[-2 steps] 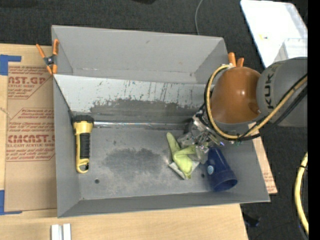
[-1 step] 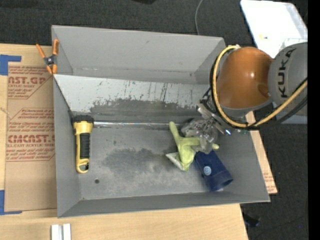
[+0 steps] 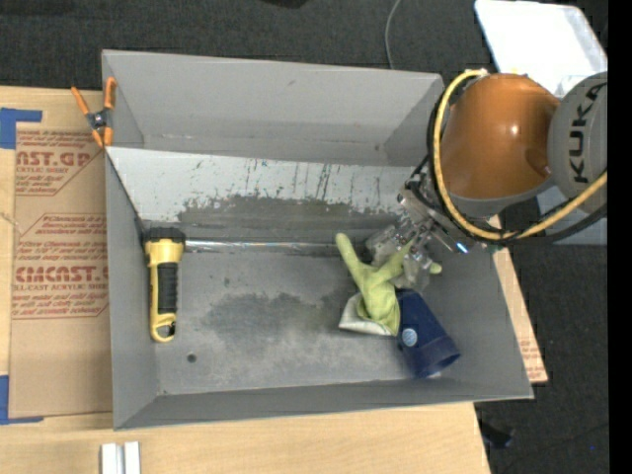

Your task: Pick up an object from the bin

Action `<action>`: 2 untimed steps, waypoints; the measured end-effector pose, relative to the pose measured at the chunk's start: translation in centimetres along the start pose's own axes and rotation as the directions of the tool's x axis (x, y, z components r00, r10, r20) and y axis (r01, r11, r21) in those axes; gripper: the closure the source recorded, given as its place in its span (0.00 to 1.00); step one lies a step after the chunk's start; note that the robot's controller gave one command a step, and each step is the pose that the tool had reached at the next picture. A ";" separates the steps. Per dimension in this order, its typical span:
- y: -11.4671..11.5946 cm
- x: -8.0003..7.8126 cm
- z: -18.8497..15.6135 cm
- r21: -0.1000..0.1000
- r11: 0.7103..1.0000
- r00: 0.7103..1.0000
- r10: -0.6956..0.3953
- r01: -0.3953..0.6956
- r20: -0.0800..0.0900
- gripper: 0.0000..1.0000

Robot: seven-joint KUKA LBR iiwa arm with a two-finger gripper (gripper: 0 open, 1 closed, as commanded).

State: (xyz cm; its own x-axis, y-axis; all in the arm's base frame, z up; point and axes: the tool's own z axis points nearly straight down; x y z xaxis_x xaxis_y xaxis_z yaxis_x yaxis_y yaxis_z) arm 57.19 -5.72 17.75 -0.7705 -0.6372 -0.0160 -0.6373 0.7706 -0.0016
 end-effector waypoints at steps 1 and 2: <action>1.4 1.3 7.0 0.000 0.992 0.992 -0.129 0.129 0.003 1.00; 3.3 3.4 10.6 0.004 0.977 0.977 -0.212 0.212 0.007 1.00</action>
Offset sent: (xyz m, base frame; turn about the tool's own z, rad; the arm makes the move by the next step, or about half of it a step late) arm -0.0441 0.0024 -0.1048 -0.2135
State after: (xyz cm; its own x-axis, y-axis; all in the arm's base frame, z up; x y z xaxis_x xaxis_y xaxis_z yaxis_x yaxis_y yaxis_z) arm 52.62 -5.28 7.08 -0.6181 -0.7858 -0.0224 -0.7858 0.6184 -0.0086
